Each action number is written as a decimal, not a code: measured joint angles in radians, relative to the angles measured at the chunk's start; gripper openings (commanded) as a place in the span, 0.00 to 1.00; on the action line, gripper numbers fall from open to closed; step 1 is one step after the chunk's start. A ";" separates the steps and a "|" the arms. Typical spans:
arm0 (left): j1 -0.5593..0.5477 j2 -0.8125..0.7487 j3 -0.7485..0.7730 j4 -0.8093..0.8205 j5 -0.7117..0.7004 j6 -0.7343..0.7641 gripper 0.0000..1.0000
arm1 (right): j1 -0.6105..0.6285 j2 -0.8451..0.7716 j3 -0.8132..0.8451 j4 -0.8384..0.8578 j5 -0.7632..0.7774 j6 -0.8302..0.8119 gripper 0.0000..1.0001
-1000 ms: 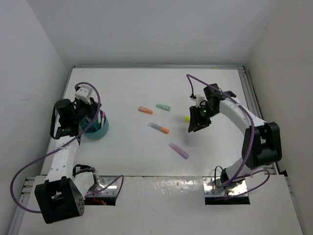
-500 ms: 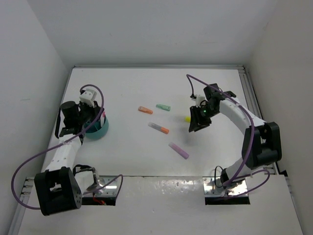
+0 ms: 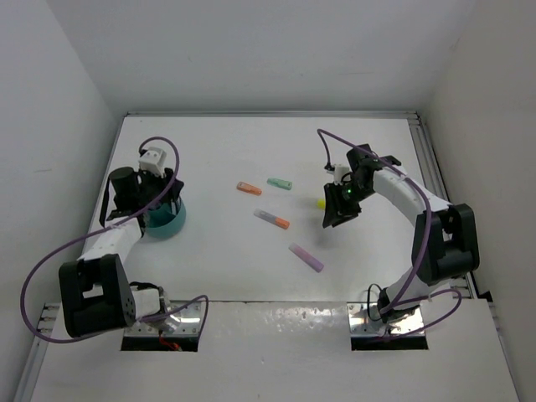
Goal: Sort the stationery into containers
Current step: Place the stationery into the container, then grab a piece of stationery with the right arm
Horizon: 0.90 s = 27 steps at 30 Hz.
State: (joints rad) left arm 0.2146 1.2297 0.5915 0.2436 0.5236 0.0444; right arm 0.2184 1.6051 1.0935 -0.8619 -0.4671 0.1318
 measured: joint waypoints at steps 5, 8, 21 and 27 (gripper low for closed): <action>0.000 -0.002 0.023 0.020 -0.007 -0.011 0.92 | 0.000 0.000 0.000 0.000 0.003 0.000 0.37; 0.000 -0.021 0.032 0.021 -0.007 -0.013 0.92 | 0.000 0.001 0.000 0.001 0.005 0.000 0.36; -0.065 -0.217 0.237 -0.059 0.019 0.036 0.83 | 0.110 0.010 -0.024 0.055 0.120 -0.033 0.32; -0.111 -0.274 0.296 -0.195 0.018 0.106 0.89 | 0.219 0.013 -0.037 0.073 0.213 -0.059 0.41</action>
State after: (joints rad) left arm 0.1036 0.9558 0.8875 0.0486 0.5411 0.1509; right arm 0.4377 1.6176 1.0565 -0.7891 -0.2543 0.0727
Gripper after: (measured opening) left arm 0.871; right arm 0.368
